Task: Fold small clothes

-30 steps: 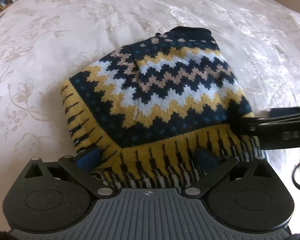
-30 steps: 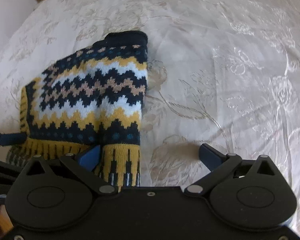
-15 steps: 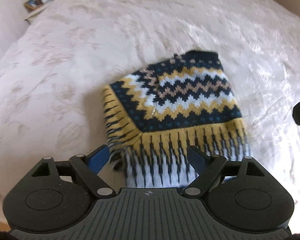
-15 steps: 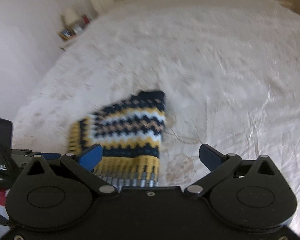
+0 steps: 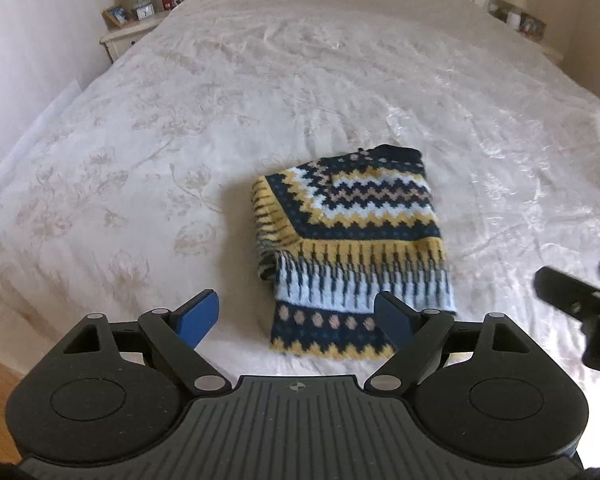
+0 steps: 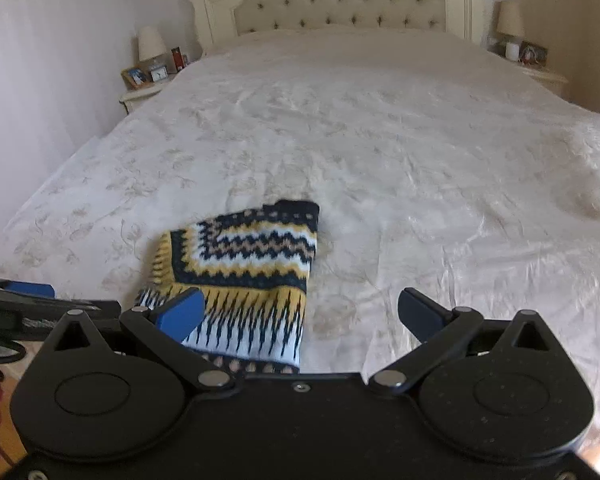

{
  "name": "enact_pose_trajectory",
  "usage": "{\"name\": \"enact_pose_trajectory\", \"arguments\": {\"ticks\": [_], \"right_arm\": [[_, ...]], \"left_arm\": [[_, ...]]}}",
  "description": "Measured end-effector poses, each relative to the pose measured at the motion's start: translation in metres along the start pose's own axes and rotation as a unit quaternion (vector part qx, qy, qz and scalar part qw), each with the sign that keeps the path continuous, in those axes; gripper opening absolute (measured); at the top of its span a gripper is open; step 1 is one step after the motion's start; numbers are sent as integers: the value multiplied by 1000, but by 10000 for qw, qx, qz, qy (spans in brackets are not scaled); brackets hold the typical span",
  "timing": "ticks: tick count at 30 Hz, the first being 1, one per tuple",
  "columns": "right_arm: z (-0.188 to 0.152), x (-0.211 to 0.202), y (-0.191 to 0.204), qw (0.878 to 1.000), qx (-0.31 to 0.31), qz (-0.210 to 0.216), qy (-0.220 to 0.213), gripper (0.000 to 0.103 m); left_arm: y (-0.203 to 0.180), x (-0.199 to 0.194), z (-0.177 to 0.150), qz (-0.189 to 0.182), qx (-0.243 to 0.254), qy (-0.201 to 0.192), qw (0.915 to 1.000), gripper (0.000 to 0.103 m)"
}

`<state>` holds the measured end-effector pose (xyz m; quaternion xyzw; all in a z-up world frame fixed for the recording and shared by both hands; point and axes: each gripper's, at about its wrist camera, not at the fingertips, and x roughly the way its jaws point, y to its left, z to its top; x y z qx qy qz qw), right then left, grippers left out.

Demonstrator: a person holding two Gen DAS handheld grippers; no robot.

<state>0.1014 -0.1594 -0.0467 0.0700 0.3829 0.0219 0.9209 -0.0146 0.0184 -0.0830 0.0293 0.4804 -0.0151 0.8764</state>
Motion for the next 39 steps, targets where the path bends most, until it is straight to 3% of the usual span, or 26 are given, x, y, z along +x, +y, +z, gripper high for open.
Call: {"name": "enact_pose_trajectory", "arguments": {"ticks": [12,23,32,39], "right_arm": [[-19,-13,6,9992,124,106,361,102],[-25,-20,20,9990,74,132,409,102],[-26,-23,26,9991,110,139,387,102],[-27,-26,31,9993,103,143,335,102]], "left_arm": [[14,-9,-20,-350,-480,355,9976,89],[23,-16,-25,-83,-470,238,9986,94],[42,-15,-30,-536,-874,269,9944,94],[43,-20,-31,-167,-801,194,9965,94]]}}
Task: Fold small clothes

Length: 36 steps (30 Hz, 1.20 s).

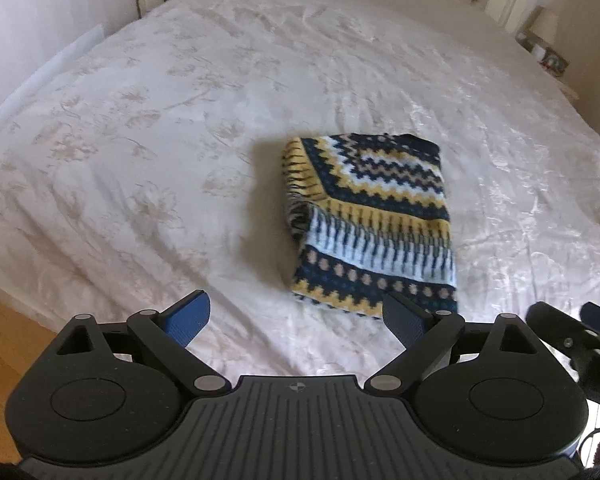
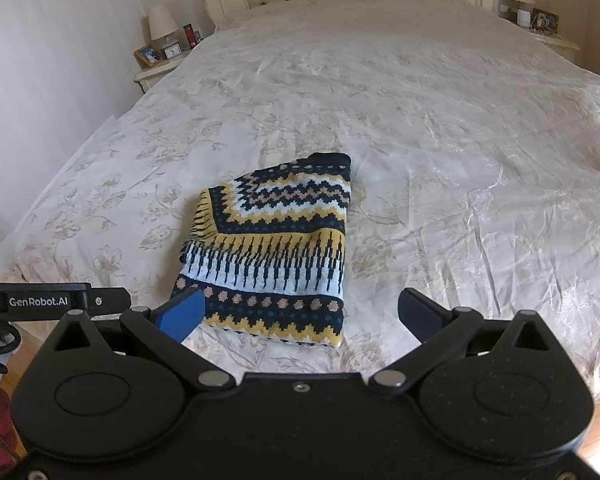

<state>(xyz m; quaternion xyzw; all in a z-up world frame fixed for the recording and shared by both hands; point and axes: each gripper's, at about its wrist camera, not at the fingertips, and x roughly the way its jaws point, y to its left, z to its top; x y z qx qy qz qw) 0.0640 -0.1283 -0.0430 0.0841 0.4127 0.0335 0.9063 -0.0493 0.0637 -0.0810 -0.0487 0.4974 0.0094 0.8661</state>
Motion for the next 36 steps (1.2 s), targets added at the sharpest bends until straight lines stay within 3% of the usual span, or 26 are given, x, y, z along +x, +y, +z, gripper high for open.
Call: {"name": "enact_pose_trajectory", "arguments": {"ticks": [36], "right_arm": [[-1,1,-11,9998,186,-45,64,102]], "left_arm": [[-7,5,-1,300,377,93,9988,93]]}}
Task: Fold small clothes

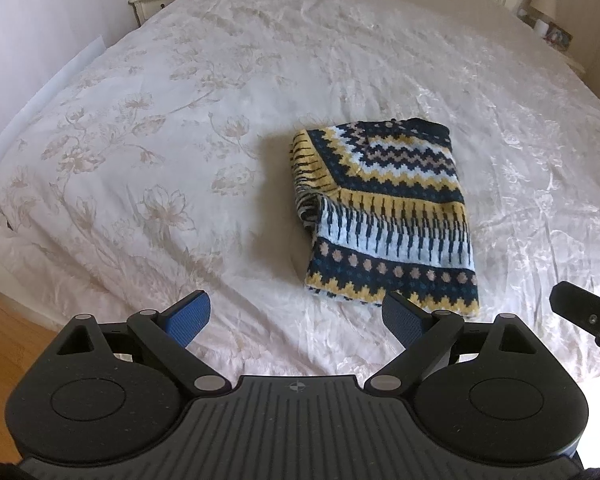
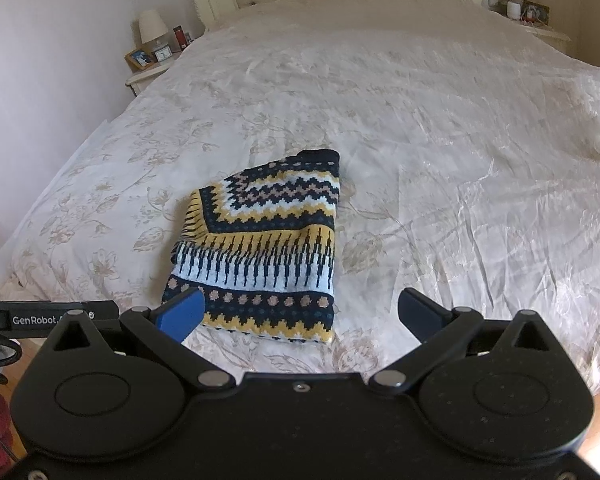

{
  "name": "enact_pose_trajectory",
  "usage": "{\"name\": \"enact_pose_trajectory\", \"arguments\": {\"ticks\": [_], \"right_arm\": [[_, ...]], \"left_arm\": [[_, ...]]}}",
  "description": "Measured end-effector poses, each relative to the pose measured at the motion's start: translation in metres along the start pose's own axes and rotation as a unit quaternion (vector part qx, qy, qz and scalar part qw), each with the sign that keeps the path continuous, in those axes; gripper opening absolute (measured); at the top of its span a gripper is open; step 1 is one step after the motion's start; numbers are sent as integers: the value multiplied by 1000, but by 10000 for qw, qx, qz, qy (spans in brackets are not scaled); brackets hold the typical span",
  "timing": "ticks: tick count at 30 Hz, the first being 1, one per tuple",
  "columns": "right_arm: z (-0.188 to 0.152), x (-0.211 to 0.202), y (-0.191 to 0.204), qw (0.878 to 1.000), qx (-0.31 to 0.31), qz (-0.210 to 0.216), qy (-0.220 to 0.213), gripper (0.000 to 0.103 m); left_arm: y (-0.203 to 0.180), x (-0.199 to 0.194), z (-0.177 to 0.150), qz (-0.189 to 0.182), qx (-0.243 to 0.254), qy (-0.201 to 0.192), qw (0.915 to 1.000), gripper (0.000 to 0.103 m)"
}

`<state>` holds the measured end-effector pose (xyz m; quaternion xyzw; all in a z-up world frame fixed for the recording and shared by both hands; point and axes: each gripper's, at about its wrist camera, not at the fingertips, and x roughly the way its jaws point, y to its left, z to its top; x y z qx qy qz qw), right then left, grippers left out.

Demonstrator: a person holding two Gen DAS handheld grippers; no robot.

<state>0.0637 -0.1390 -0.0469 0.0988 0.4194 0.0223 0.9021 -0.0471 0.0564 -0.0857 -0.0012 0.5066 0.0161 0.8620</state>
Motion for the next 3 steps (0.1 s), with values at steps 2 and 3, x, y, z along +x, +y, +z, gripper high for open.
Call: {"name": "enact_pose_trajectory", "arguments": {"ticks": [2,3], "right_arm": [[1,2,-1,10000,16,-7,18,102],[1,3,-2,10000,25,-5,29,102]], "left_arm": [[-1,2,1,16,21,13,10000,93],[-1,3,2,33,21,18,10000,93]]}}
